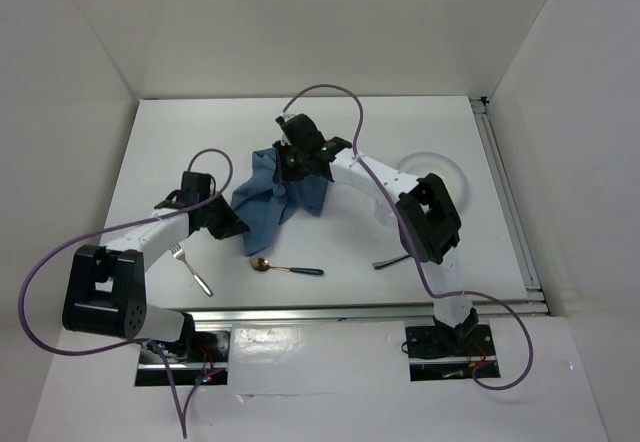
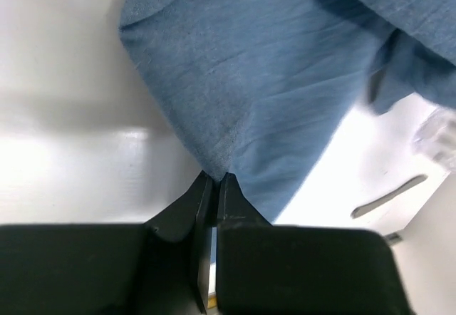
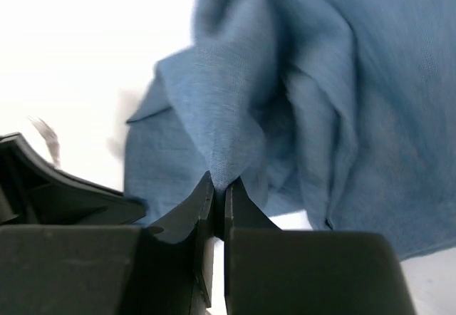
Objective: Set the dinner table for one person
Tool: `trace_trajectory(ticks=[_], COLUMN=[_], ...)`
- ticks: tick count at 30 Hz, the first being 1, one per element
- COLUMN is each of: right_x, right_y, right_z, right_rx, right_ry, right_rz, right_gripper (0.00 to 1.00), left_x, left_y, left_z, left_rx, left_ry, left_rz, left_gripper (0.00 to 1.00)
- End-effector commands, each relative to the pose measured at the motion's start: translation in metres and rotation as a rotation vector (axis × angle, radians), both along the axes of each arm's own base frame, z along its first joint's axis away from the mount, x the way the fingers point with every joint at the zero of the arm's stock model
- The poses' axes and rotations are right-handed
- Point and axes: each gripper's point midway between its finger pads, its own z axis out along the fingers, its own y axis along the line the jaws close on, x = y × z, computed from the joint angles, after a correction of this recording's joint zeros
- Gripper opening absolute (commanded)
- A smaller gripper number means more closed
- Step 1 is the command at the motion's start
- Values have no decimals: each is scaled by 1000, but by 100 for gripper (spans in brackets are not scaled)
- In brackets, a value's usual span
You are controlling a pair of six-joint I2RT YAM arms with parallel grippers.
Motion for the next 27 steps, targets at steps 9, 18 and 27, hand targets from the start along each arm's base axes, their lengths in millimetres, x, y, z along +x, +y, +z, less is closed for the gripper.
trace_trajectory(ticks=[9, 18, 27], right_x=[31, -23, -88], right_y=[-62, -115, -151], right_z=[235, 331, 368], right_rx=[216, 271, 325], right_ry=[-425, -595, -655], right_rz=[-77, -67, -30], right_gripper=[0, 0, 0], left_x=[71, 67, 44], left_y=[54, 103, 113], left_z=[147, 276, 363], left_rx=[142, 304, 355], left_ry=[-320, -582, -772], left_rz=[38, 166, 225], left_gripper=[0, 0, 0])
